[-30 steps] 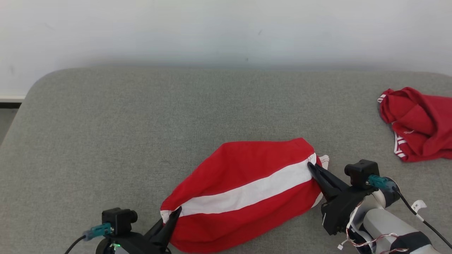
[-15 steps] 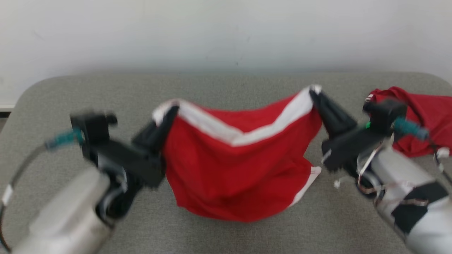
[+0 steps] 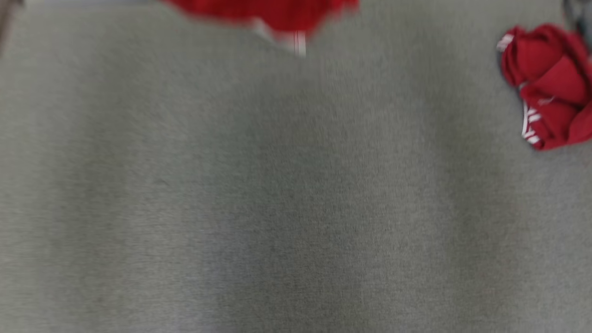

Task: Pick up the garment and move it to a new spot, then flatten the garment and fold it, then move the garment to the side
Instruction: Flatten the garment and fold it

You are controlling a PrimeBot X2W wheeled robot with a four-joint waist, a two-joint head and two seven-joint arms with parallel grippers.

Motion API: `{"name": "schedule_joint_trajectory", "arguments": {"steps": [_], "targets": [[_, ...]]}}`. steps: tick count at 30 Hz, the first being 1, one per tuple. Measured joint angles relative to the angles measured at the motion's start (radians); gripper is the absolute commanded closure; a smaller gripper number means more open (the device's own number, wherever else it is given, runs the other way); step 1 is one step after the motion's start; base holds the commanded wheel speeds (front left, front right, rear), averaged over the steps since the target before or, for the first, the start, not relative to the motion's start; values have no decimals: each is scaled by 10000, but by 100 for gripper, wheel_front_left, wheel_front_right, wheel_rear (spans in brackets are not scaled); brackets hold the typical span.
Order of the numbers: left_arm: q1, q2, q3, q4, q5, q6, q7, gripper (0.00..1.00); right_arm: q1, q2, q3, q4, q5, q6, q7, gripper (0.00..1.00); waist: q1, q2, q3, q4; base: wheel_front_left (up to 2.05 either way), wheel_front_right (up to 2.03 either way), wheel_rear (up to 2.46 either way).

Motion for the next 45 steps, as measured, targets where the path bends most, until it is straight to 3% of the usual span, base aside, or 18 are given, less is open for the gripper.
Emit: {"name": "schedule_joint_trajectory", "arguments": {"steps": [5, 11, 21, 27, 31, 37, 45], "targets": [[-1974, -230, -343, 1014, 391, 0, -54, 100, -2028, 203, -213, 1419, -105, 0, -268, 100, 1, 1, 1200, -272, 0, 0, 0], [-3382, -359, -830, 1933, 466, 0, -242, 100, -3122, 516, -205, 2589, -282, 0, -648, 100, 2, 1, 2396, -624, 0, 0, 0], [-3192, 69, -1657, 1818, -499, 2, -874, 100, -2977, 539, 280, 2847, 121, 0, -932, 100, 1, 1, 3792, -1100, 0, 0, 0], [-881, 872, -2529, 274, -932, 0, -2019, 100, -1060, 104, 583, 1271, 625, 2, -976, 100, -1, 1, 3848, -1314, 0, 0, 0], [1078, 1154, -2757, -640, -905, 0, -2284, 100, 1092, -384, 405, -125, 696, 0, -984, 100, -3, 0, 3482, -1325, 0, 0, 0], [4657, 1542, -1480, -2378, -104, 173, -2353, 100, 4654, -928, 130, -1939, 688, 0, -988, 100, -4, -3, 2570, -1229, 0, 0, 0], [10175, 968, 244, -4345, 1298, 499, -2355, 100, 8827, -1360, -577, -3478, 646, 2, -988, 100, -7, -5, 1179, -1144, 0, 0, 0]]}}
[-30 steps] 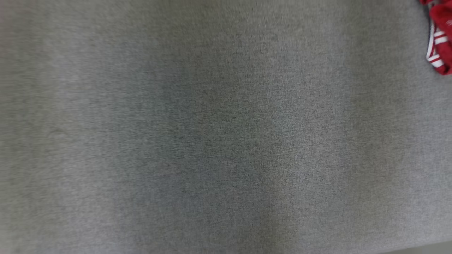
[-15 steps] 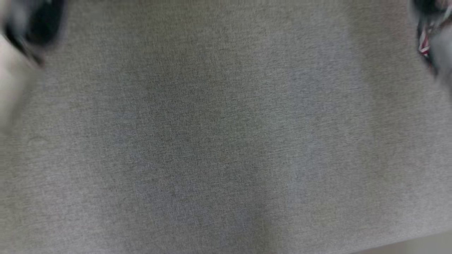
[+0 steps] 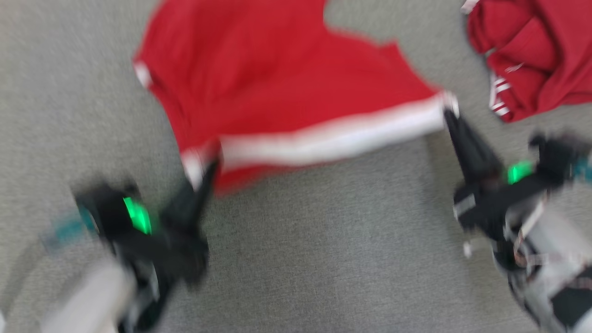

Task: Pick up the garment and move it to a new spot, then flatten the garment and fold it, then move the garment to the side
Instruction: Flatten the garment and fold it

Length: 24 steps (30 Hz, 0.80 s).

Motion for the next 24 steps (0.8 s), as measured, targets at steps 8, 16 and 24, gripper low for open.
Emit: {"name": "schedule_joint_trajectory", "arguments": {"steps": [8, 16, 24], "targets": [[3627, -955, 1095, -309, 999, -161, 0, 100, 2925, -138, -537, -539, 194, 0, 2, 100, 0, 0, -1352, 42, 0, 0, 0], [5753, -1496, 1662, -560, 1714, -341, 2, 100, 5504, -180, -1129, -1336, 364, 0, 2, 100, 1, 0, -2561, 139, 0, 0, 0], [6727, -1626, 1407, -738, 2201, -426, 0, 100, 7217, 23, -2027, -2383, 397, 0, 341, 100, 2, 1, -3328, 339, 0, 0, 0]]}}
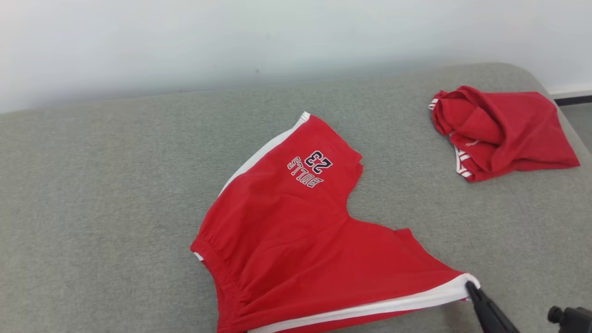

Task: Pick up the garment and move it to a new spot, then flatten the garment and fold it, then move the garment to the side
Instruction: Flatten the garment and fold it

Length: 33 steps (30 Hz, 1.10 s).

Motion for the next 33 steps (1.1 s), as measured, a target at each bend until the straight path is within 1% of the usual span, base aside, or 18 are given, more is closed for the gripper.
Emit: {"name": "schedule_joint_trajectory", "arguments": {"steps": [3, 5, 7, 11, 15, 19, 25, 29, 30, 33], "targets": [[-76, -12, -134, 27, 96, -12, 0, 100, 26, 82, -424, -169, -4, 0, 196, 100, 2, 1, -56, 156, 0, 0, 0], [-168, -35, -167, 31, 138, -13, 0, 100, -26, 98, -523, -205, -21, 0, 288, 100, 2, 2, -69, 206, 0, 0, 0], [-477, -48, -291, 69, 209, -33, 0, 100, -332, 125, -681, -221, -121, 0, 487, 100, 2, 1, -77, 299, 0, 0, 0], [-1420, -35, -546, 313, 441, -58, 8, 100, -1558, 146, -790, -100, -495, -2, 853, 100, 3, 2, 8, 487, 0, 0, 0], [-2663, -92, -828, 675, 387, -63, 27, 100, -3058, 148, -746, 439, -890, -2, 1174, 100, 3, 3, 199, 734, 0, 0, 0], [-3816, -263, -947, 1252, 54, -73, 25, 100, -4827, 184, -397, 1390, -1181, -2, 1482, 100, 5, 4, 543, 973, 0, 0, 0], [-5192, -802, -765, 2374, -297, -73, 10, 100, -7458, 439, 397, 3382, -1501, -2, 1743, 100, 5, 4, 1154, 1420, 0, 0, 0], [-5844, -1080, -688, 3099, -272, -73, 6, 100, -8940, 821, 1072, 4740, -1661, 0, 1741, 100, 5, 4, 1577, 1759, 0, 0, 0], [-6101, -1233, -742, 3473, -265, -73, 2, 100, -9532, 1030, 1348, 5532, -1714, -2, 1697, 100, 6, 4, 1787, 1913, 0, 0, 0], [-6416, -1467, -809, 3766, -198, -73, 0, 100, -10259, 1336, 1797, 6613, -1818, -2, 1546, 100, 6, 5, 2078, 2124, 0, 0, 0]]}}
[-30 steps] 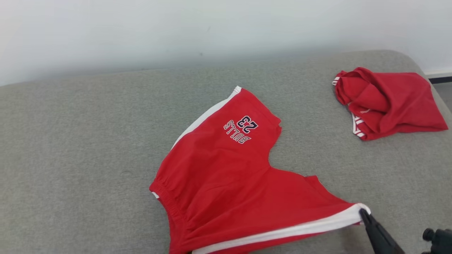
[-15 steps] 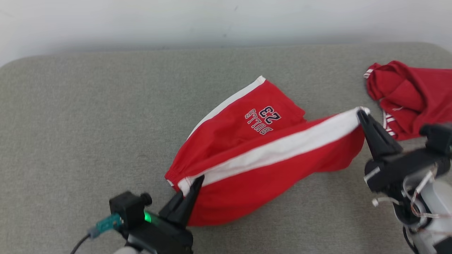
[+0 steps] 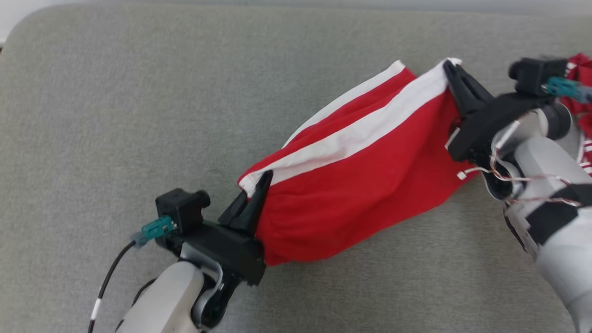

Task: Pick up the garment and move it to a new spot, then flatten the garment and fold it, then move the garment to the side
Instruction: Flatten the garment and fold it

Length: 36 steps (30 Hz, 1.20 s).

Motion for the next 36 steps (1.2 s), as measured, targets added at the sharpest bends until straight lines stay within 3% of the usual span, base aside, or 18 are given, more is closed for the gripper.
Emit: {"name": "schedule_joint_trajectory", "arguments": {"steps": [6, 14, 15, 16, 17, 18, 23, 30, 36], "targets": [[-267, -351, 385, 132, 276, 0, 0, 100, -1138, 493, 527, 1661, -130, 0, -750, 100, 0, 0, 495, 327, 0, 0, 0], [-233, -669, 792, 127, 725, 0, 0, 100, -1806, 736, 1319, 2744, -36, 0, -1315, 100, -1, 0, 805, 623, 0, 0, 0], [-189, -708, 888, 117, 757, 0, 0, 100, -1826, 765, 1413, 2792, 36, 0, -1360, 86, -1, 0, 788, 625, 0, 0, 0], [-128, -765, 1009, 117, 813, 0, 0, 100, -1826, 786, 1515, 2842, 123, 0, -1390, 66, -2, 0, 759, 620, 0, 0, 0], [-54, -794, 1066, 130, 853, 0, 0, 61, -1825, 813, 1616, 2874, 184, 0, -1409, 0, -2, 0, 718, 610, 0, 0, 0], [31, -813, 1120, 176, 980, 0, 0, 0, -1820, 834, 1712, 2905, 259, 2, -1453, 0, -2, 0, 666, 594, 0, 0, 0], [528, -846, 1363, 326, 1998, 0, 0, 0, -1638, 732, 2397, 2853, 470, 2, -1498, 0, -3, -1, 312, 507, 0, 0, 0], [1899, -947, 2278, -98, 2811, 0, 2, 0, -663, 77, 3158, 2280, 1095, 0, -1743, 0, -5, -2, -389, 379, 0, 0, 0], [3002, -907, 3505, -1455, 3852, 121, 0, 0, 32, -508, 3409, 2222, 1628, 0, -1831, 0, -5, -3, -957, 320, 0, 0, 0]]}}
